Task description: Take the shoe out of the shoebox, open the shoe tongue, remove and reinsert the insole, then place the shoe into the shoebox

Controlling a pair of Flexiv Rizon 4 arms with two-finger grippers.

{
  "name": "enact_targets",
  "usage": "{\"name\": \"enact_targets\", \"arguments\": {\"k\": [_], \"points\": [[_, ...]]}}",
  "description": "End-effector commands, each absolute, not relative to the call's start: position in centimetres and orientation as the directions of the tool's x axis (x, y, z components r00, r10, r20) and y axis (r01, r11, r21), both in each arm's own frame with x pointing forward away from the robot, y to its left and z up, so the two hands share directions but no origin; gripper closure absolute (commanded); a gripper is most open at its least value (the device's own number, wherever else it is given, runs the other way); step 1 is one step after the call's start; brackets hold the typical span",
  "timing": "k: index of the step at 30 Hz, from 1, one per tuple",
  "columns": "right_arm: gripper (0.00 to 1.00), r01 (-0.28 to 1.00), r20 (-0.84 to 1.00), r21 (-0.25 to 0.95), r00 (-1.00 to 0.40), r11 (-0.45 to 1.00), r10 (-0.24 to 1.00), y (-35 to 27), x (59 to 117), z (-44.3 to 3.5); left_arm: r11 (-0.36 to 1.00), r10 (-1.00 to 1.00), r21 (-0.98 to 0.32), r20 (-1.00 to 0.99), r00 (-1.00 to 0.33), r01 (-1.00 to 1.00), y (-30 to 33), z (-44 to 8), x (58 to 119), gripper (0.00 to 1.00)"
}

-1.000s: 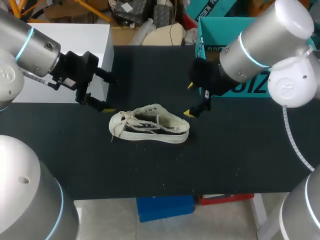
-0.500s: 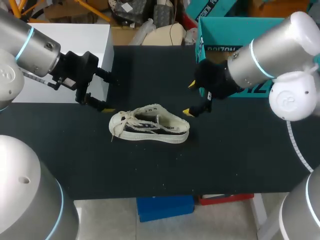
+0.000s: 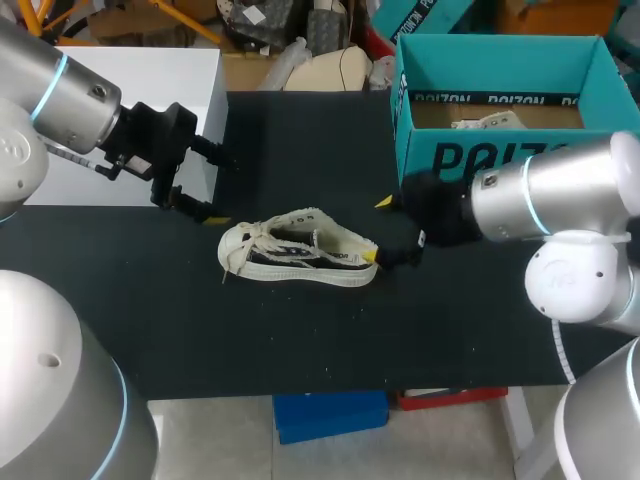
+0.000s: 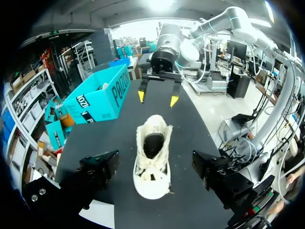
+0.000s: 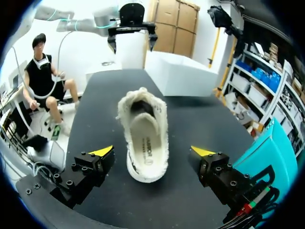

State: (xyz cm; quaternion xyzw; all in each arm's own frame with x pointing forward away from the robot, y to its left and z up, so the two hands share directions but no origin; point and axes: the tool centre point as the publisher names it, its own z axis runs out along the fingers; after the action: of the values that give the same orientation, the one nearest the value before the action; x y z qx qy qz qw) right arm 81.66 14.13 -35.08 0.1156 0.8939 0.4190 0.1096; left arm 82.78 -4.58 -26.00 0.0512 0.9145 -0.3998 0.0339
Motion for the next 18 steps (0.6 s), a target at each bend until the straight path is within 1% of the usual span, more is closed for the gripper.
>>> {"name": "enact_targets", "arguments": {"k": [1, 7, 18], "points": [[0.00, 0.083, -0.085, 0.835, -0.957, 0.543, 0.277, 14.2, 82.4, -36.5, 0.675, 0.065, -0.728, -0.107, -0.992, 0.123, -4.7, -26.1, 82.7, 0.00], [0.00, 0.072, -0.085, 0.846, -0.960, 0.528, 0.268, 14.1, 82.9, -38.2, 0.675, 0.065, -0.728, -0.107, -0.992, 0.123, -4.7, -26.1, 82.7, 0.00], [0.00, 0.042, -0.091, 0.870, -0.966, 0.491, 0.243, 15.2, 83.6, -39.9, 0.675, 0.065, -0.728, -0.107, -0.992, 0.123, -4.7, -26.1, 82.7, 0.00]]}}
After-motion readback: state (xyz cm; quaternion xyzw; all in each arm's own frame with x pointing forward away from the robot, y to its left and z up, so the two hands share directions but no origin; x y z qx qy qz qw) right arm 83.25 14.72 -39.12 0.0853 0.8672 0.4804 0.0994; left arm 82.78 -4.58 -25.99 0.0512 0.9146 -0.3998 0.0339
